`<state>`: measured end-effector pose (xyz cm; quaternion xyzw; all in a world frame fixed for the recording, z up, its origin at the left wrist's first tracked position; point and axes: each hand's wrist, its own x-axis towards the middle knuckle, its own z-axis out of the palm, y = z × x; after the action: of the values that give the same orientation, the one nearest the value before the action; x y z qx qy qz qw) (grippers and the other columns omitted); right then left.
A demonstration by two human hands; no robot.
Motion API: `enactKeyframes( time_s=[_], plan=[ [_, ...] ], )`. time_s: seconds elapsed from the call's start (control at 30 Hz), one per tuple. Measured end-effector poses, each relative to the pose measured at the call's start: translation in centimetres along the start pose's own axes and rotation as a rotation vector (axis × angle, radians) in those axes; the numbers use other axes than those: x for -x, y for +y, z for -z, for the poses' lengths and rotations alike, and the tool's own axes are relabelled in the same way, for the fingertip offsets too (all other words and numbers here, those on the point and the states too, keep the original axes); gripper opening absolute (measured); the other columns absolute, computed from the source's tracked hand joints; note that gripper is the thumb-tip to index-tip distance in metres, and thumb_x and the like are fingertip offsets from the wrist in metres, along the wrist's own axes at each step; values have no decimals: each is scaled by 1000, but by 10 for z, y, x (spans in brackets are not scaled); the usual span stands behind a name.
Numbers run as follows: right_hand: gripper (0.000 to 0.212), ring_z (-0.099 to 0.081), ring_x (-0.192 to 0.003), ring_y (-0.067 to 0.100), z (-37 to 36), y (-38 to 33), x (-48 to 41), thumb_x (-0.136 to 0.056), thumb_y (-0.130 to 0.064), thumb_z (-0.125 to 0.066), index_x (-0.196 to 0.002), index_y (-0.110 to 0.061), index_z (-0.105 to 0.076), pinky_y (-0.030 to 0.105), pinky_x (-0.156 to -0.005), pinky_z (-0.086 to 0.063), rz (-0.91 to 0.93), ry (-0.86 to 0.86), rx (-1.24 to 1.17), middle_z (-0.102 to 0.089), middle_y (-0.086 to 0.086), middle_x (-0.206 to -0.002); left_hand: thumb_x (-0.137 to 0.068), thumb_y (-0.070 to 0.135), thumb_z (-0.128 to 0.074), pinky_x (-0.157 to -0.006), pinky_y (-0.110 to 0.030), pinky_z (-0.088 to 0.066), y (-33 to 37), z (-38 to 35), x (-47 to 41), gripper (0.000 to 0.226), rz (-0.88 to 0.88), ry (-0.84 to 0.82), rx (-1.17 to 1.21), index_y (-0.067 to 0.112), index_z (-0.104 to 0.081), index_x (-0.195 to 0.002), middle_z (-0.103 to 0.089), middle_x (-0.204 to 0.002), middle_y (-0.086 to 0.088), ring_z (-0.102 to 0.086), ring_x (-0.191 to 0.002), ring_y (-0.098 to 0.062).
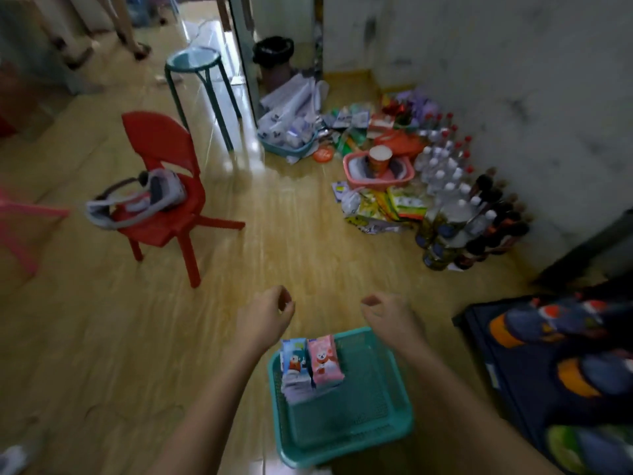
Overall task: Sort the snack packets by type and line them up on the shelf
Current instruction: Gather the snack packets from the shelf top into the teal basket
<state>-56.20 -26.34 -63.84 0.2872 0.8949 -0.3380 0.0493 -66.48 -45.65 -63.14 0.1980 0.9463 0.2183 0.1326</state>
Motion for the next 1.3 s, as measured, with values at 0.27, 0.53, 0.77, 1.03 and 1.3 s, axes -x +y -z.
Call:
enactKeyframes(
  time_s=[0.27, 0.53, 0.77, 1.03, 1.3],
  plan=[
    [15, -62, -86, 15, 304, -107, 145, -89, -20, -58, -100, -17, -69, 34, -79, -52, 68, 444, -142, -70, 2, -98, -89, 35, -55, -68, -33, -48, 187, 258, 61, 16, -301, 202, -85, 21, -62, -94, -68, -88, 6, -65, -82, -20],
    [17, -58, -100, 13, 414, -114, 343, -91, -26, -54, -105, -23, -65, 32, -82, -48, -96, 801, -62, -64, -7, -106, -89, 36, -56, -64, -32, -48, 298, 359, 145, 14, -742, 139, -44, 23, -61, -91, -60, -77, 8, -60, -71, -16],
    [19, -57, -90, 7, 416, -95, 528, -92, -28, -54, -108, -26, -64, 31, -76, -51, -358, 1079, -22, -60, -13, -101, -82, 50, -46, -61, -38, -53, 407, 344, 249, 31, -1166, 0, 123, 24, -63, -88, -66, -73, 8, -63, -67, -16],
    [13, -60, -94, 9, 386, -51, 761, -88, -27, -59, -98, -28, -67, 34, -79, -50, -778, 1403, 50, -64, -14, -99, -83, 47, -39, -62, -30, -52, 529, 275, 447, 35, -1626, -176, 308, 24, -65, -88, -66, -80, 12, -64, -73, -12],
    [18, -64, -91, 8, 368, -3, 959, -88, -32, -57, -106, -32, -62, 39, -74, -54, -1042, 1488, 103, -66, -18, -94, -84, 42, -44, -72, -27, -47, 592, 210, 652, 31, -1782, -248, 413, 24, -67, -92, -66, -84, 11, -64, -82, -14]
  ],
)
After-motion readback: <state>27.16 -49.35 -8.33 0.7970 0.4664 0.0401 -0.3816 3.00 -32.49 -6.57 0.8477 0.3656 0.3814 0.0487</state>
